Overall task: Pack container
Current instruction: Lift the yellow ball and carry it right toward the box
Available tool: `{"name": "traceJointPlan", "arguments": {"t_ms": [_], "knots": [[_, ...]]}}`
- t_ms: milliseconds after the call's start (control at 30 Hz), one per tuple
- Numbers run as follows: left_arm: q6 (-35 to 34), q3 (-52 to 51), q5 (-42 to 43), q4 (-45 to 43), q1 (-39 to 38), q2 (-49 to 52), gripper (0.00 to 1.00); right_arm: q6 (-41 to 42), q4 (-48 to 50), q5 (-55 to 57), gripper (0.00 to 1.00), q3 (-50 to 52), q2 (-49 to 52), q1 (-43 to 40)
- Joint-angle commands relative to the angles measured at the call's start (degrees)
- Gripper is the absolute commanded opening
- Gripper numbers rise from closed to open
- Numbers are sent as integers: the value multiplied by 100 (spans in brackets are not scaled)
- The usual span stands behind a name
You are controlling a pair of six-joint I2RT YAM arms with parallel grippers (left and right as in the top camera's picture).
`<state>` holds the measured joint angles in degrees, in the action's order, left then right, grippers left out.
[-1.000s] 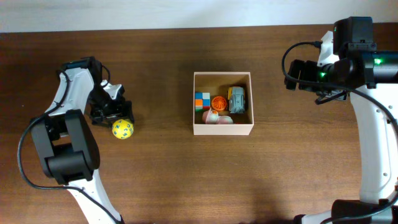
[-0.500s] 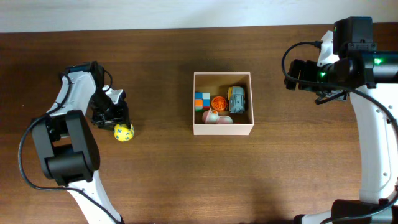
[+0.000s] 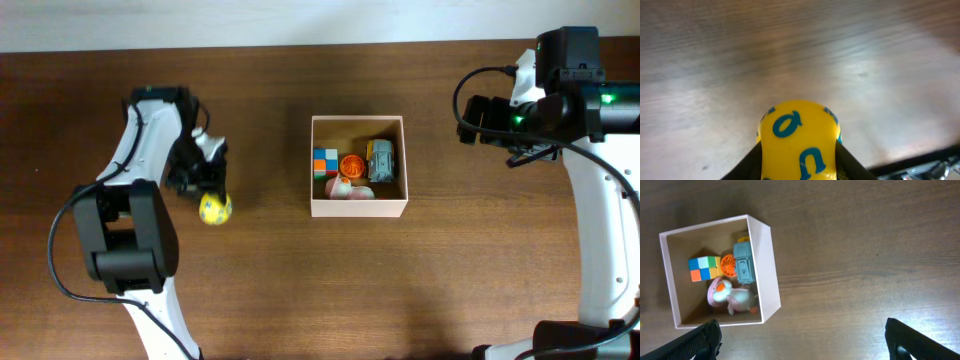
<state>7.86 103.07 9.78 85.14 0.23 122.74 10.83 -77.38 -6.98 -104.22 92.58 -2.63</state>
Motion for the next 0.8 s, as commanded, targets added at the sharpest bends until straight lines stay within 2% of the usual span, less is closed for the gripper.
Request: {"name": "traceJointPlan", "arguments": {"t_ms": [0, 100, 233, 300, 500, 767], "knots": [[35, 1252, 94, 354, -184, -63, 3, -11, 20, 11, 99, 17, 4, -2], [37, 2269, 92, 577, -444, -63, 4, -11, 13, 11, 99, 17, 4, -2], [61, 3154, 90, 498, -905, -63, 11, -9, -4, 7, 99, 17, 4, -2], [59, 3285, 90, 400, -1099, -63, 15, -9, -4, 7, 99, 17, 4, -2], [59, 3294, 85, 400, -1405, -63, 15, -9, 0, 7, 99, 17, 4, -2], [57, 3294, 87, 409, -1438, -63, 15, -9, -4, 7, 99, 17, 4, -2]]}}
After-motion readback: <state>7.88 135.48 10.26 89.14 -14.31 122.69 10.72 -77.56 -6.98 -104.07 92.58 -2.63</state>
